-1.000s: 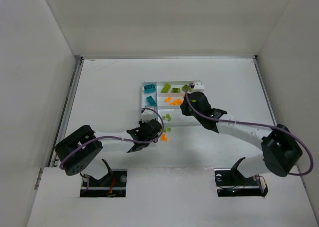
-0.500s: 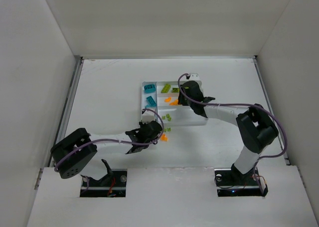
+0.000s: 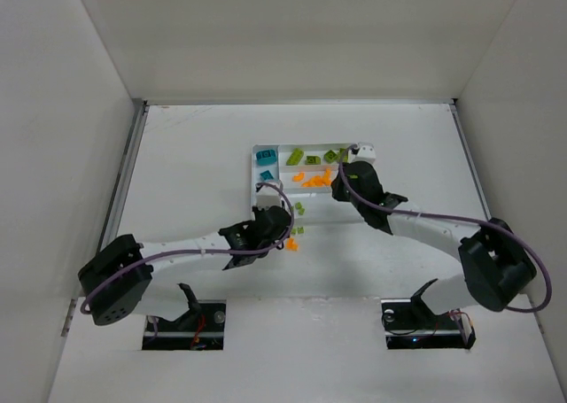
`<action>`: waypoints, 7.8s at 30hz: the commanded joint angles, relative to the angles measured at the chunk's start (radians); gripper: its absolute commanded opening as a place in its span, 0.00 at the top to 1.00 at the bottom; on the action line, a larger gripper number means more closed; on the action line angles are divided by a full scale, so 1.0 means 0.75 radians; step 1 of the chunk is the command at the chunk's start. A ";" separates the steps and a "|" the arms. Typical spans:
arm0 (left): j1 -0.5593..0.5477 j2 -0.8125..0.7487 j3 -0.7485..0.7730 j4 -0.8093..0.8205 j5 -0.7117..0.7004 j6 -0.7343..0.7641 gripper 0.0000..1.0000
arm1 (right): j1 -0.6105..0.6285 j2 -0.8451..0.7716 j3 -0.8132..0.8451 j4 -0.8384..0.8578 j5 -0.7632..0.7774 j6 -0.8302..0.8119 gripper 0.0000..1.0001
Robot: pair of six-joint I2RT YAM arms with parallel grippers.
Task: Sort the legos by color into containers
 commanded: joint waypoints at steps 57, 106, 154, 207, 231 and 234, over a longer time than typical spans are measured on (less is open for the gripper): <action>0.222 -0.247 -0.210 -0.030 -0.022 -0.036 0.62 | 0.756 0.338 0.139 -0.199 0.276 0.268 0.83; -0.046 0.368 0.078 0.173 -0.069 -0.114 0.65 | 0.067 0.135 0.159 0.091 0.042 0.061 0.48; 0.195 0.134 0.125 0.167 0.019 0.021 0.58 | 0.691 0.078 -0.181 0.061 0.165 0.251 0.50; 0.038 0.151 -0.069 0.207 -0.028 -0.126 0.60 | 0.007 0.140 0.135 0.050 0.100 0.018 0.48; -0.038 0.315 -0.004 0.214 -0.196 -0.099 0.86 | 0.533 -0.041 -0.340 0.173 0.118 0.368 0.52; -0.058 0.217 -0.014 0.181 -0.196 -0.097 0.86 | 0.556 0.019 -0.306 0.187 0.124 0.362 0.50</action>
